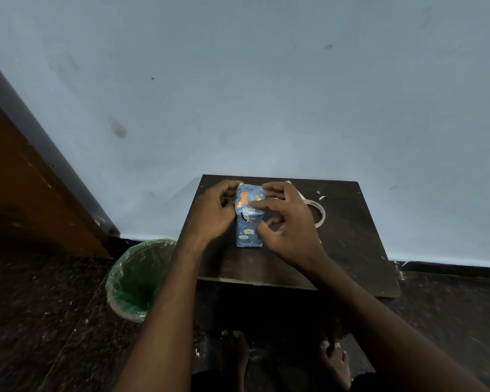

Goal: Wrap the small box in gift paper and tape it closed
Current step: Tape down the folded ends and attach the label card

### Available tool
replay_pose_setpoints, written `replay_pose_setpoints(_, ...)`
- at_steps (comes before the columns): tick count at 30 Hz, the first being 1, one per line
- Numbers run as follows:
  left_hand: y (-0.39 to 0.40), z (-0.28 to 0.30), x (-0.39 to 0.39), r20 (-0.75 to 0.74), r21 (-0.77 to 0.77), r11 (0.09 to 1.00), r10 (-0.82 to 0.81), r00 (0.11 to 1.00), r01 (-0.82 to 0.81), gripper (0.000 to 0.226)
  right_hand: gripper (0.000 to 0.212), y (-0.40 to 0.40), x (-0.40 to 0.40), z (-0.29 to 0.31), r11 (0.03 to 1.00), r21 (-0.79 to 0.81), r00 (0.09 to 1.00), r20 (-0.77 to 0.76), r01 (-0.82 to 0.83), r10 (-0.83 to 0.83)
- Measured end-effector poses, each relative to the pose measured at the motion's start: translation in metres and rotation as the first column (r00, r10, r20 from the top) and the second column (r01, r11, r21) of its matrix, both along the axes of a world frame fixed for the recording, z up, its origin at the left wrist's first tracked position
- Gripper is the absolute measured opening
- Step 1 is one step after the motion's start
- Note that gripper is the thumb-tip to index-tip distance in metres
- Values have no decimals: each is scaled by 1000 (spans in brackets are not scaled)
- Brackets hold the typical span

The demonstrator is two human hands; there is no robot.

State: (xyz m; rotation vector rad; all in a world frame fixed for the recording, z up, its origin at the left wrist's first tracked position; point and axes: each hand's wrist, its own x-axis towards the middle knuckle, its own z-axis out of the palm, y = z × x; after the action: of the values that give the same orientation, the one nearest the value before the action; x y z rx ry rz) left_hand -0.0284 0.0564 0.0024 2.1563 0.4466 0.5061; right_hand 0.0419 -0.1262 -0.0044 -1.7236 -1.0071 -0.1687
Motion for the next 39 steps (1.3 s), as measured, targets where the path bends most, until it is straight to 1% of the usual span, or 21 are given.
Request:
replay_pose_setpoints(2,3,-1,-2,-47,-35,996,-87,995,86,61,31,1,1,1,999,33,997,-78,31,-28)
replay_pose_setpoints(3,3,-2,-4,-69,-55,990,-135,988,132,70,36,0,2,2,998,38,992,-119,43,-38)
replay_pose_setpoints(5,2,-3,-8,-104,-99,970,-232,967,222,85,59,0,5,-2,997,-36,977,-197,75,-80)
replay_pose_setpoints(6,0,-4,-9,-116,-132,958,-270,956,254,93,74,-1,7,-3,994,-88,957,-279,57,-80)
replay_pose_setpoints(7,-2,-4,-9,-112,-160,948,-295,949,276,99,85,-1,8,-4,995,-94,917,-396,14,-51)
replay_pose_setpoints(8,-4,-4,-8,-91,-173,944,-298,950,280,101,89,-1,7,-4,998,-63,870,-493,-24,-10)
replay_pose_setpoints(9,-5,-2,-7,-61,-170,947,-285,957,271,99,86,0,7,-2,999,-11,829,-558,-35,23)
replay_pose_setpoints(11,-9,6,-7,25,-190,948,-254,967,254,89,70,0,5,5,994,105,766,-639,3,65)
replay_pose_setpoints(13,-13,16,-8,114,-292,924,-222,968,246,67,52,1,6,18,971,228,653,-747,79,122)
replay_pose_setpoints(15,-17,23,-9,151,-368,897,-203,967,246,48,43,1,12,23,943,299,527,-831,148,180)
replay_pose_setpoints(21,-20,24,-13,163,-445,830,-293,942,335,48,45,-4,25,18,937,266,217,-952,225,218)
replay_pose_setpoints(24,-16,22,-13,183,-423,831,-311,932,361,42,38,-4,20,25,929,268,155,-960,256,234)
replay_pose_setpoints(26,-17,21,-14,186,-389,855,-291,938,343,43,35,-4,16,29,953,215,130,-973,214,190)
replay_pose_setpoints(28,-19,22,-14,173,-419,865,-221,960,275,34,48,-7,12,31,995,65,138,-989,82,54)
replay_pose_setpoints(29,-19,22,-13,158,-438,868,-183,970,235,30,58,-8,12,31,999,-42,169,-985,-1,-41)
replay_pose_setpoints(31,-15,19,-13,116,-425,891,-122,986,160,35,74,-11,11,25,969,-231,273,-941,-88,-199)
replay_pose_setpoints(33,-10,16,-13,87,-399,908,-104,991,130,44,76,-12,14,16,939,-340,370,-880,-56,-297)
replay_pose_setpoints(35,-8,13,-14,61,-365,923,-107,992,122,45,72,-13,14,10,903,-430,495,-783,10,-378)
replay_pose_setpoints(37,-7,9,-16,41,-331,938,-92,995,100,30,71,-14,14,6,818,-573,671,-591,41,-448)
replay_pose_setpoints(38,-6,7,-16,33,-312,946,-77,996,84,23,67,-14,13,5,785,-618,733,-510,52,-450)
replay_pose_setpoints(39,-4,5,-15,27,-293,954,-62,998,67,20,60,-14,11,5,786,-616,770,-475,56,-426)
